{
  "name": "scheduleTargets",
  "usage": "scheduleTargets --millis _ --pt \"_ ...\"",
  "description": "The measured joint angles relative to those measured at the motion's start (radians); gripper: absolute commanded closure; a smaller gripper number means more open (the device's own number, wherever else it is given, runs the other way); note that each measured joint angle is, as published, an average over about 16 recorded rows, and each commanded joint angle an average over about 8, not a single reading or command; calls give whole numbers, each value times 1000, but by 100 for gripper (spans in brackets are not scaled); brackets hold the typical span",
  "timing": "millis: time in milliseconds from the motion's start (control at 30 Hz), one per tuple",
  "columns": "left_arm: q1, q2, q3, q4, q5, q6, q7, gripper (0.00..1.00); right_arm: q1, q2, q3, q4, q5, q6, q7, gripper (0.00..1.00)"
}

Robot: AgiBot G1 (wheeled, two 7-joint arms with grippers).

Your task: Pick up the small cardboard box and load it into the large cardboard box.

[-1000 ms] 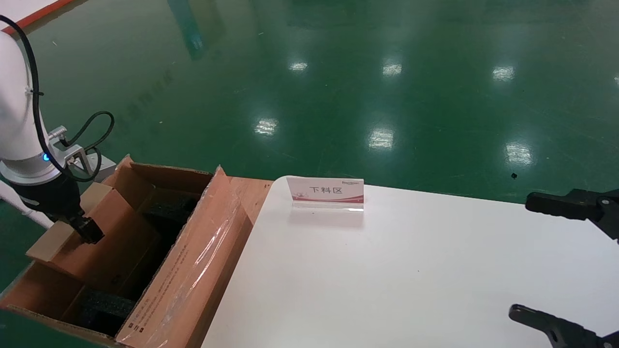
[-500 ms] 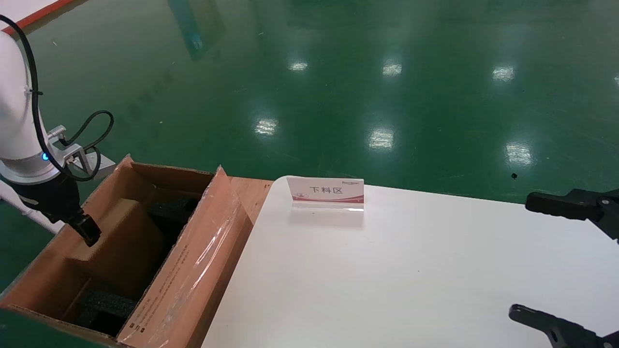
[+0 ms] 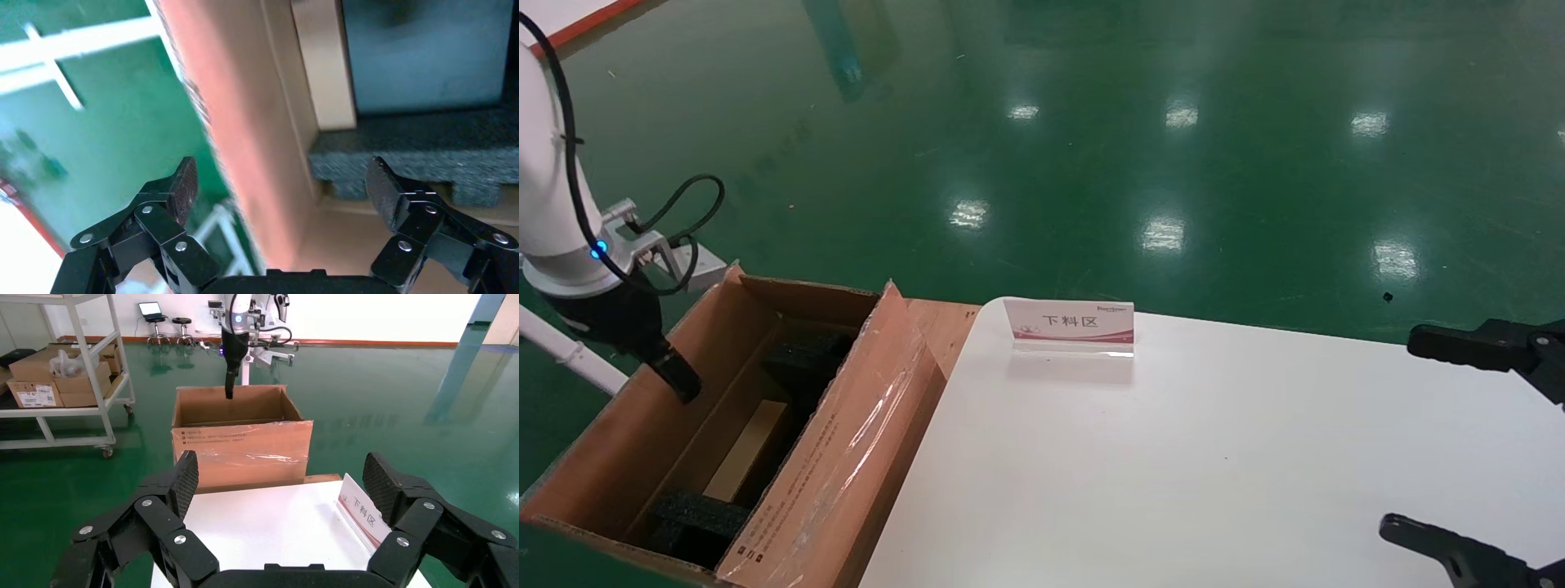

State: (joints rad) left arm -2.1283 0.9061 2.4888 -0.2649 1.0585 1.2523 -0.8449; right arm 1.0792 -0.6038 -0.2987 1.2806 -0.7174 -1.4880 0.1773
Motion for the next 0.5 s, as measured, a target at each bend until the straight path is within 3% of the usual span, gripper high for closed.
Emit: scheduleTargets --millis 500 --pt "-285 -207 -115 -466 -87 -82 261 0 0 0 -1 0 0 0 0 0"
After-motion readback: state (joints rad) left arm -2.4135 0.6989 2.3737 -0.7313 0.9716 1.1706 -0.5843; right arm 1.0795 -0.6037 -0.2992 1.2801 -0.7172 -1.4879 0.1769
